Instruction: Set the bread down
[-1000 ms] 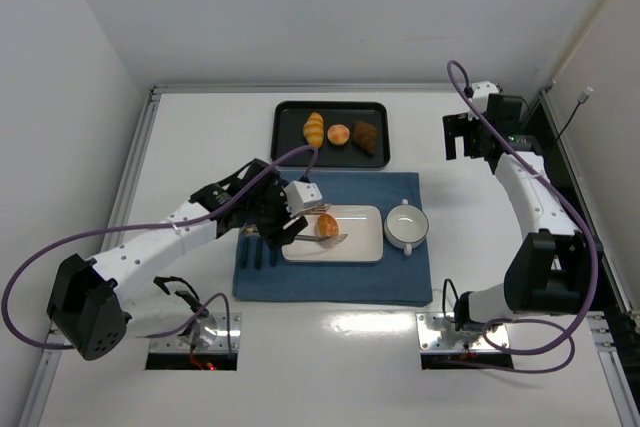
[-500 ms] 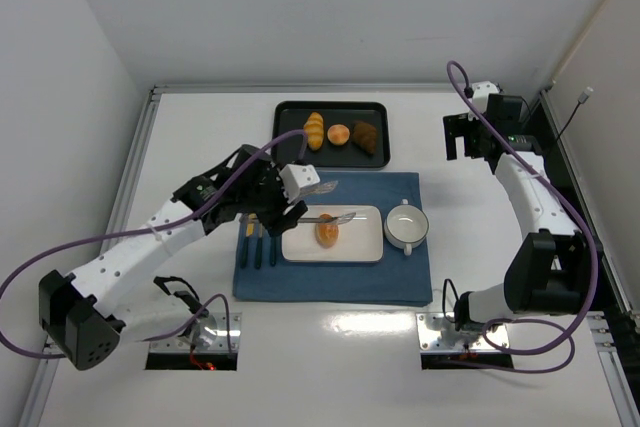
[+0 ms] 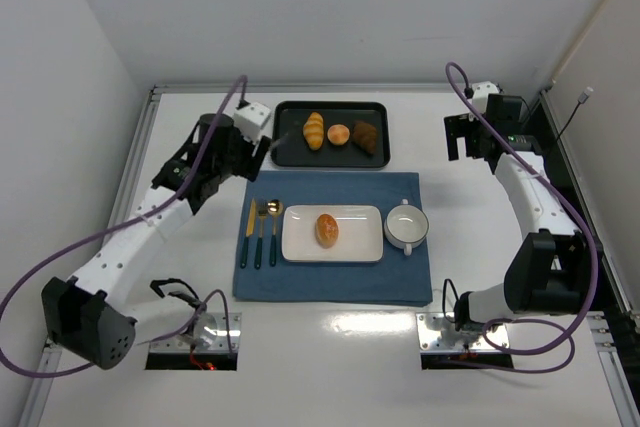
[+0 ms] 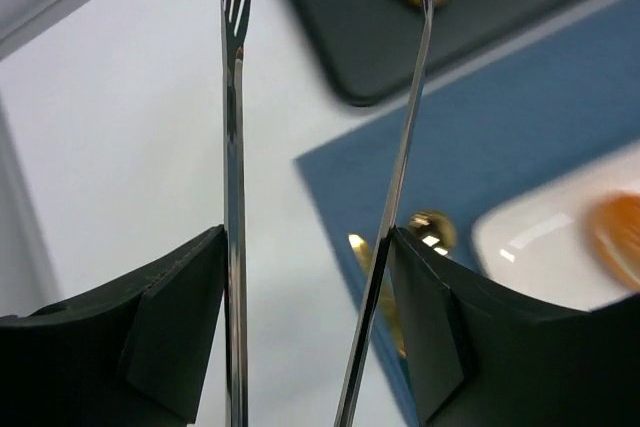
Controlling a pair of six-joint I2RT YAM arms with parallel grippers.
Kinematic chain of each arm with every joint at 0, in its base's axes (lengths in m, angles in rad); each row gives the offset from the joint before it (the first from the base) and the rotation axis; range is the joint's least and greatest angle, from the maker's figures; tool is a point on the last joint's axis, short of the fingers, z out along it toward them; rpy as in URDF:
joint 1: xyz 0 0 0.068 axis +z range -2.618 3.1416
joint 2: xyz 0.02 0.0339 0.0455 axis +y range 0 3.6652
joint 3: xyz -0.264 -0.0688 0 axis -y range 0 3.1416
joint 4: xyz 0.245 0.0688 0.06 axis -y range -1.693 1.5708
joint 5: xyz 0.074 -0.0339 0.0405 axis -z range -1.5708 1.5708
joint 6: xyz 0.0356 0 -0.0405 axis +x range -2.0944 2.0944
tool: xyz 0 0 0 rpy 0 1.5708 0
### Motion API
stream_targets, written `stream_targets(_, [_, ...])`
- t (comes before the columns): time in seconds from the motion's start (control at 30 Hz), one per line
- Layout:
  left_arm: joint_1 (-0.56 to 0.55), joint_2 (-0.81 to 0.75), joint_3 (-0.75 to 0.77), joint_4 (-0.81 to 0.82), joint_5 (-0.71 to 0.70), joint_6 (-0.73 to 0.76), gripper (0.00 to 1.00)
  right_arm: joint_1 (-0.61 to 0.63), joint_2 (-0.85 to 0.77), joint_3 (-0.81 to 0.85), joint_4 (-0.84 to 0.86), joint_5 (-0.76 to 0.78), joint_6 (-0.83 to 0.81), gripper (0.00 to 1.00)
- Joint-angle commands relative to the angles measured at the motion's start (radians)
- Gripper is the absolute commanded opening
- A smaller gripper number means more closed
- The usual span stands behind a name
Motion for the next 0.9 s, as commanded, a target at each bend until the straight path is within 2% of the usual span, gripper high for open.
stream_targets(0.0, [0.122,0.055,0.006,0.146,-0.090,-0.060,0.61,-0.006,0.006,0.041,0.028,0.017,-0.015,1.00])
stream_targets(0.17, [0.315,0.195,0.018,0.233,-0.112,-0.087,0.61,-0.006,-0.003,0.041,0.037,0.027,-0.015,1.00])
stream_targets(0.3, [0.398,0.337,0.029,0.302,-0.067,-0.087,0.61,-0.006,-0.003,0.041,0.037,0.027,-0.015,1.00])
stream_targets(0.53, [0.421,0.532,0.103,0.325,-0.100,-0.077,0.61,-0.006,-0.003,0.020,0.037,0.017,-0.015,1.00])
stream_targets(0.87, [0.430,0.580,0.136,0.339,-0.041,-0.090,0.60,0.004,-0.021,0.022,0.046,-0.001,-0.005,1.00])
